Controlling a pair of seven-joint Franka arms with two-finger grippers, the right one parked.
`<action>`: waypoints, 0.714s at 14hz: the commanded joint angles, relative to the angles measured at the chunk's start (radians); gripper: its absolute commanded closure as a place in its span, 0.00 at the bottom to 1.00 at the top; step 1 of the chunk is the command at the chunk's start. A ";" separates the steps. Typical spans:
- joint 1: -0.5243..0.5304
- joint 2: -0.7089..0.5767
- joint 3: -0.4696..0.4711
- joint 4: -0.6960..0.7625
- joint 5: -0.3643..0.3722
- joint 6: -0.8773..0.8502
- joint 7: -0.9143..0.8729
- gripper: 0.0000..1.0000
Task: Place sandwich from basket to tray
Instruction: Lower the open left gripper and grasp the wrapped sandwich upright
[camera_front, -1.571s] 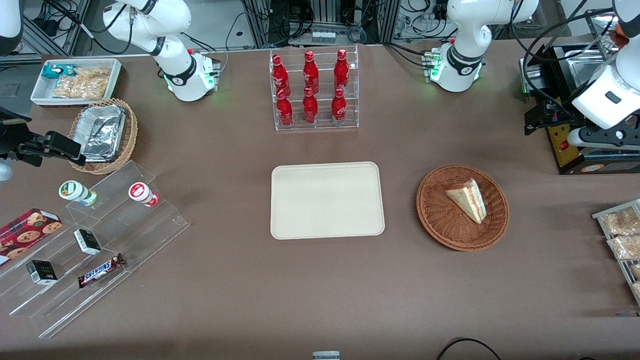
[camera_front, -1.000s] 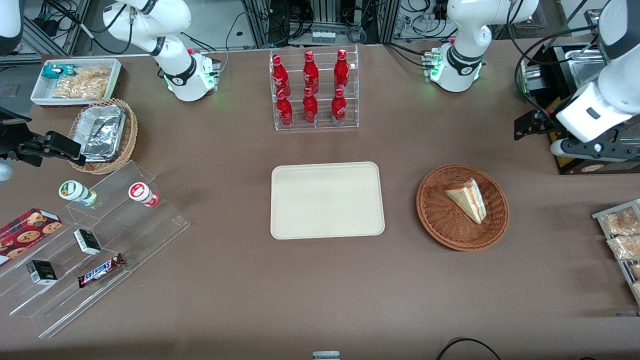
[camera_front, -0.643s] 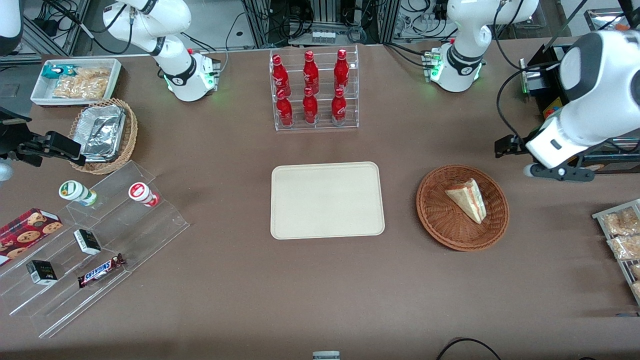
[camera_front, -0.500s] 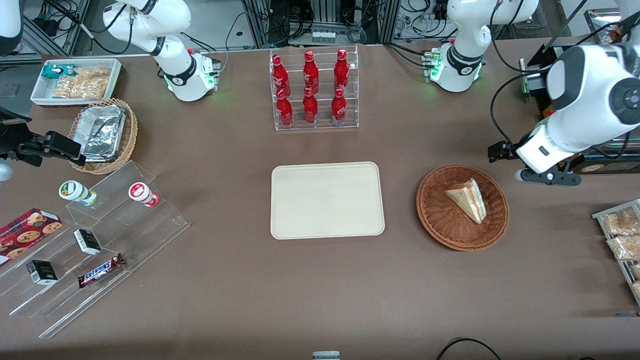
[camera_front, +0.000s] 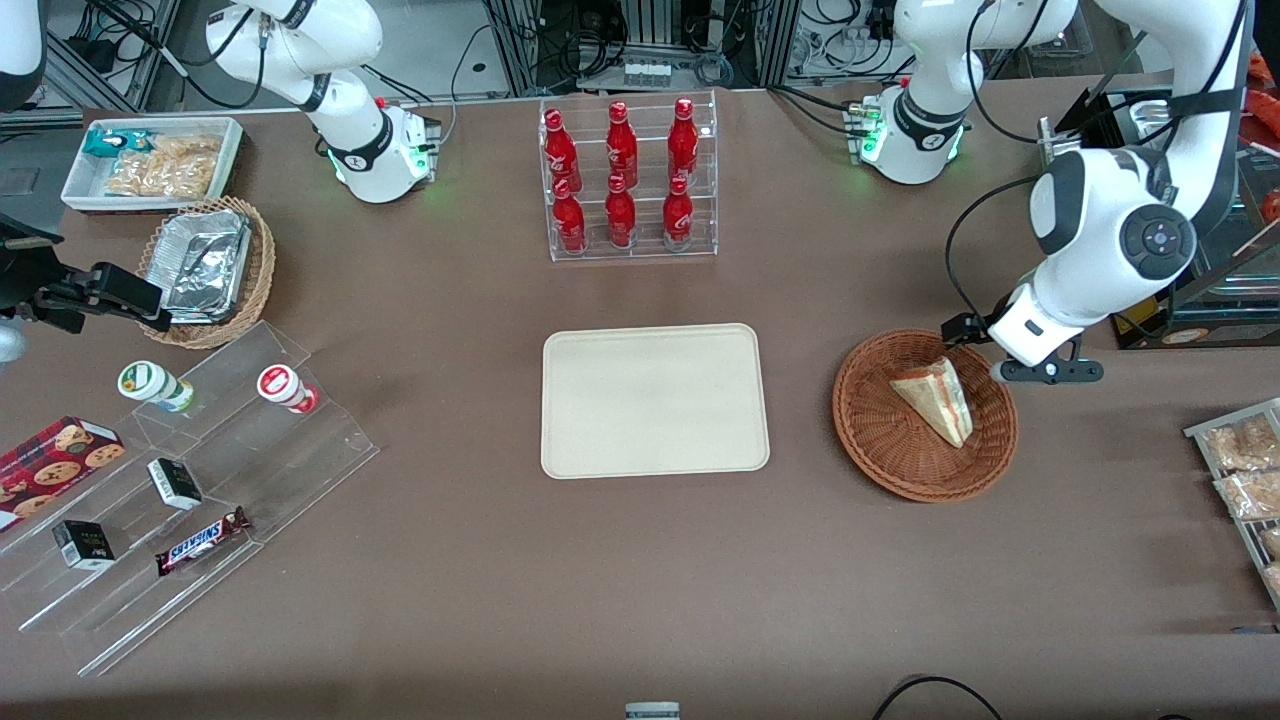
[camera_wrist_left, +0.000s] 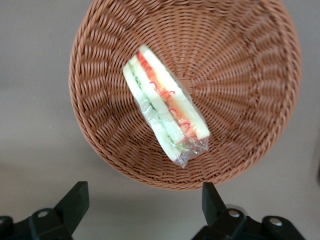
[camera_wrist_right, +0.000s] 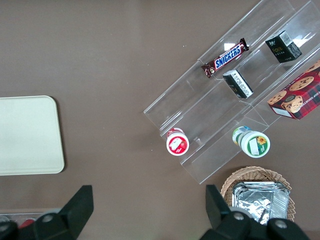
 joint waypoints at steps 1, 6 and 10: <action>-0.013 0.015 0.000 -0.010 -0.008 0.051 -0.153 0.00; -0.035 0.050 -0.004 -0.013 -0.008 0.137 -0.478 0.00; -0.059 0.096 -0.005 -0.010 -0.011 0.224 -0.581 0.00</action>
